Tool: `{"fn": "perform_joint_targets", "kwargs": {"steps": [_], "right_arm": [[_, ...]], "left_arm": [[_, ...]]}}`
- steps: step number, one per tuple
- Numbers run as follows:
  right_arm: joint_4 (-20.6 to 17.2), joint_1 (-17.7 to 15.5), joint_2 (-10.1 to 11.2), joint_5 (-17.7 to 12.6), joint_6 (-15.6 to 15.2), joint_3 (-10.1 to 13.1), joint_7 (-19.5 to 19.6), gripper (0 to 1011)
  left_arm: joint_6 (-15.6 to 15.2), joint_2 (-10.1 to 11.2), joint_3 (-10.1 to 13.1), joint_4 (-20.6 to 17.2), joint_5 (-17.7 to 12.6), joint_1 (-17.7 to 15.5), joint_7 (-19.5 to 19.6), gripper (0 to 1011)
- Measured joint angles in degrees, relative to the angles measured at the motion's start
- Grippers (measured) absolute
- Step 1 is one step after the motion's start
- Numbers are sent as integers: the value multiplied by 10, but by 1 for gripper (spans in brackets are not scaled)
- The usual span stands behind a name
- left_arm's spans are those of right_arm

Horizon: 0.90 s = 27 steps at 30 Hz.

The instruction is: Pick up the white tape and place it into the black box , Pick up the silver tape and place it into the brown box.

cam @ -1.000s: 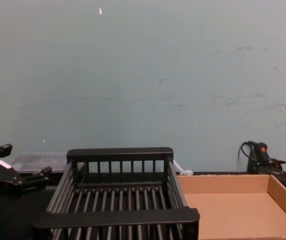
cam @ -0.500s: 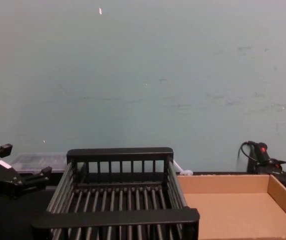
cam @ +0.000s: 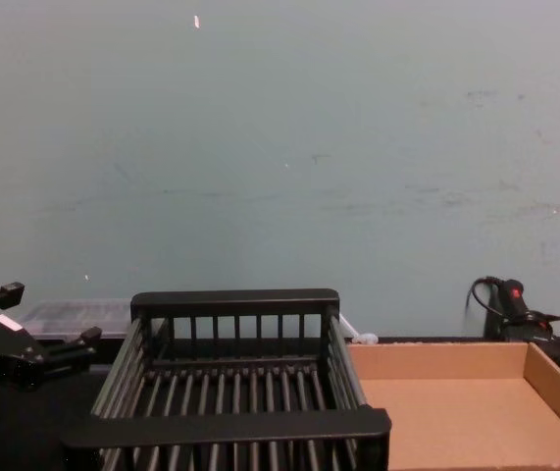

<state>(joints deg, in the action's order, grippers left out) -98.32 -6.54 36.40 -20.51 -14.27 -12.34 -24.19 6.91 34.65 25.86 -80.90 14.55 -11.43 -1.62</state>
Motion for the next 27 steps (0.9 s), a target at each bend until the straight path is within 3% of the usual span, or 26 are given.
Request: {"fn": "perform_joint_targets", "kwargs": {"steps": [9, 27], "right_arm": [[-6, 26, -7, -5, 15, -4, 5, 88], [59, 134, -62, 52, 33, -48, 25, 88]], "left_arm": [[0, 0, 0, 0, 0, 0, 0, 1001], [0, 0, 0, 0, 0, 0, 0, 1001]]}}
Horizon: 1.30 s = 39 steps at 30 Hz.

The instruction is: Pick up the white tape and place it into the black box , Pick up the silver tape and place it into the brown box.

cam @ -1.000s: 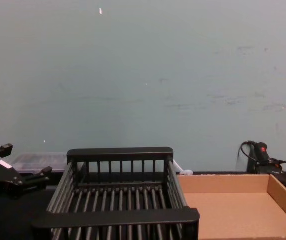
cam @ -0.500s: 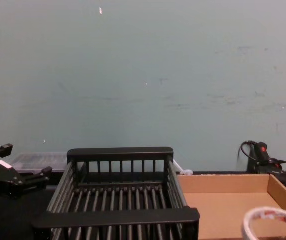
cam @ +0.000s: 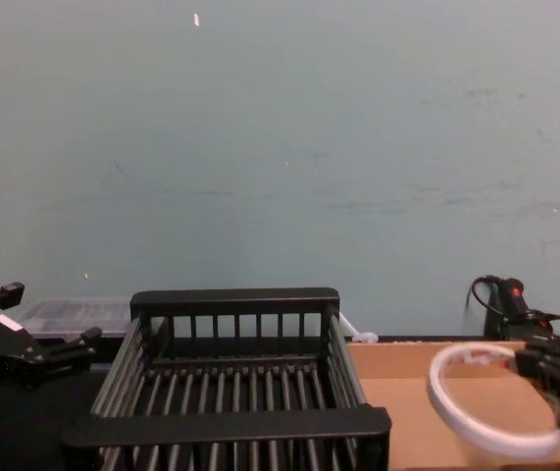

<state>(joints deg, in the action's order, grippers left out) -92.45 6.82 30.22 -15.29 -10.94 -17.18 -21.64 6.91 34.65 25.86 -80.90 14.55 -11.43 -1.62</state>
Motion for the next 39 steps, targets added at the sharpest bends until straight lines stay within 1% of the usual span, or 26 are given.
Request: {"fn": "perform_joint_targets", "kwargs": {"steps": [8, 11, 17, 21, 25, 30, 39], "right_arm": [[38, 46, -25, 13, 0, -12, -3, 88], [47, 58, -31, 16, 0, -16, -5, 88], [76, 92, -49, 23, -2, -28, -13, 88], [86, 104, -55, 26, -2, -34, -18, 88], [105, 123, -66, 28, -1, -45, -25, 88], [118, 137, -74, 28, 2, -52, -32, 88], [150, 172, -96, 29, 14, -77, -51, 88]], "left_arm": [[0, 0, 0, 0, 0, 0, 0, 1001], [0, 0, 0, 0, 0, 0, 0, 1001], [0, 0, 0, 0, 0, 0, 0, 1001], [0, 0, 0, 0, 0, 0, 0, 1001], [0, 0, 0, 0, 0, 0, 0, 1001], [0, 0, 0, 0, 0, 0, 0, 1001], [0, 0, 0, 0, 0, 0, 0, 1001]]}}
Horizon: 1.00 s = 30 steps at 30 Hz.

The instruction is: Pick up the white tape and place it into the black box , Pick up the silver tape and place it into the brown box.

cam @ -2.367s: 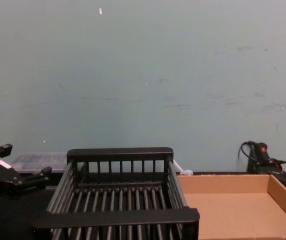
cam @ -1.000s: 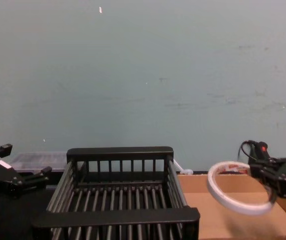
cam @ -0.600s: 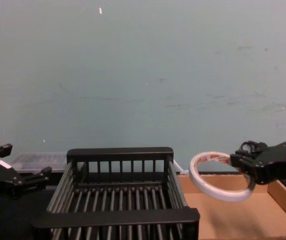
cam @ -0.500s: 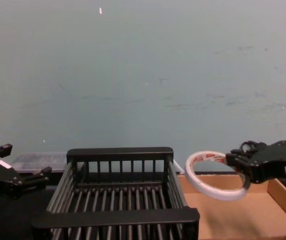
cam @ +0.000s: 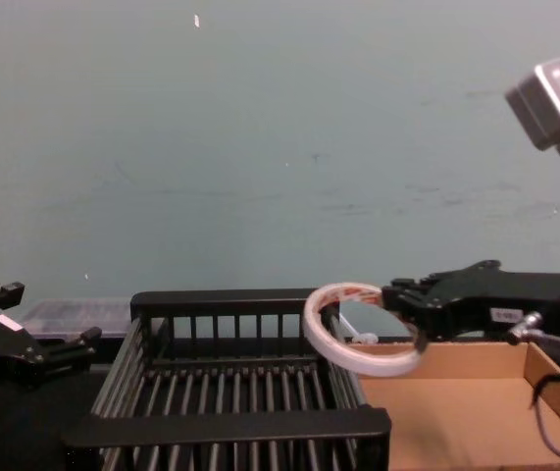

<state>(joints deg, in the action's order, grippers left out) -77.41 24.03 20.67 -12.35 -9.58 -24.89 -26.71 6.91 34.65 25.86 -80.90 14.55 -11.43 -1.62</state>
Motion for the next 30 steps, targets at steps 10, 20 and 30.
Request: {"fn": "perform_joint_targets", "kwargs": {"steps": [10, 20, 30], "right_arm": [[30, 28, -20, 1, 11, -22, -10, 88], [58, 49, -37, 1, 20, -37, -16, 88], [71, 58, -45, 1, 27, -43, -17, 88]], "left_arm": [[0, 0, 0, 0, 0, 0, 0, 1002], [0, 0, 0, 0, 0, 0, 0, 1001], [0, 0, 0, 0, 0, 0, 0, 1001]]}}
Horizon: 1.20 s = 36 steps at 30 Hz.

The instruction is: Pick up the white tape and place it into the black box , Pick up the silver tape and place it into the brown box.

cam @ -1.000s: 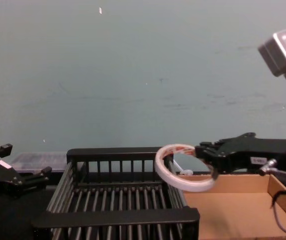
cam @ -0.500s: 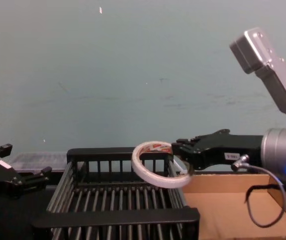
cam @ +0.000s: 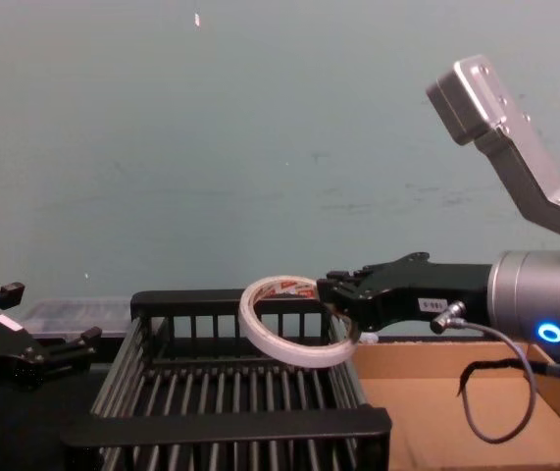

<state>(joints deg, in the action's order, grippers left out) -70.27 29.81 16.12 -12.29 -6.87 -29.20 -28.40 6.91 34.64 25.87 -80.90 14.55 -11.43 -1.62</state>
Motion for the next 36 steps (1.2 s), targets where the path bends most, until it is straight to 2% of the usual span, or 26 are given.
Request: {"fn": "perform_joint_targets", "kwargs": {"steps": [12, 19, 20, 23, 25, 33, 34, 36], "right_arm": [[-1, -1, 1, -1, 0, 0, 0, 91], [-2, -1, 1, -1, -1, 1, 0, 277], [-2, -1, 1, -1, -1, 1, 0, 334], [-2, -1, 1, -1, -1, 1, 0, 388], [-2, -1, 1, -1, -1, 1, 0, 496], [-2, -2, 1, -1, -1, 1, 0, 715], [-2, -2, 1, -1, -1, 1, 0, 773], [-2, -2, 1, -1, -1, 1, 0, 808]], "left_arm": [[0, 0, 0, 0, 0, 0, 0, 1001], [0, 0, 0, 0, 0, 0, 0, 1001], [0, 0, 0, 0, 0, 0, 0, 1001], [0, 0, 0, 0, 0, 0, 0, 1001], [0, 0, 0, 0, 0, 0, 0, 1001], [0, 0, 0, 0, 0, 0, 0, 1001], [0, 0, 0, 0, 0, 0, 0, 1001], [0, 0, 0, 0, 0, 0, 0, 1001]]}}
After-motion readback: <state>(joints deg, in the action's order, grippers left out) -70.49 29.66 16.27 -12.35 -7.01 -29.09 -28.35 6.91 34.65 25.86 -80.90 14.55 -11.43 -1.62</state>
